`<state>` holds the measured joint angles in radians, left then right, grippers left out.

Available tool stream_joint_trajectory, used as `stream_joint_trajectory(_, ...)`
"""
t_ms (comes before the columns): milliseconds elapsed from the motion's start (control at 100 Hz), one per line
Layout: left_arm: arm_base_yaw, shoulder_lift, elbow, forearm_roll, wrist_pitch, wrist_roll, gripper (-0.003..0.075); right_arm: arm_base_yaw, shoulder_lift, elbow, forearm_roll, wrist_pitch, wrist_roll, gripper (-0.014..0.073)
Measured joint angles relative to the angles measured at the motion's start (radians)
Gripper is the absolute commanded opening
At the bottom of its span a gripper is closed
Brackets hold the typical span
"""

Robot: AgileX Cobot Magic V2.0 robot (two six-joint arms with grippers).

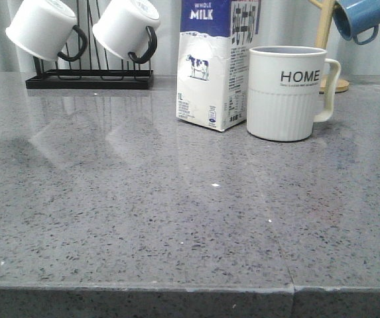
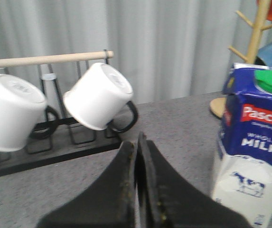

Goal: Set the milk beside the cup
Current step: 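Open the left gripper and withdraw it from the carton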

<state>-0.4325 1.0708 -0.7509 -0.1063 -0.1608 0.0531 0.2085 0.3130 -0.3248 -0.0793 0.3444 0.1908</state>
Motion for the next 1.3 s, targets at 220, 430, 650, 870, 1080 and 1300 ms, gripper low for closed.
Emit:
stream_joint_trajectory(220,0.161,-0.174,0.101,0.005,0.083,0.002,-0.002,0.0,0.0,0.0,0.0,0.0,0.0,-0.0067)
stream_joint_trajectory(430,0.275,-0.365,0.194,0.03,0.186,0.002,-0.002,0.0,0.0,0.0,0.0,0.0,0.0,-0.0067)
stream_joint_trajectory(650,0.345,-0.559,0.284,0.057,0.294,0.002,-0.002,0.0,0.0,0.0,0.0,0.0,0.0,-0.0067)
stream_joint_trajectory(870,0.365,-0.732,0.377,0.063,0.354,0.002,-0.002,0.0,0.0,0.0,0.0,0.0,0.0,-0.0067)
stream_joint_trajectory(1080,0.365,-0.887,0.413,0.065,0.505,0.002,-0.002,0.0,0.0,0.0,0.0,0.0,0.0,-0.0067)
stream_joint_trajectory(1300,0.365,-1.027,0.423,0.106,0.662,0.002,-0.002,0.0,0.0,0.0,0.0,0.0,0.0,-0.0067)
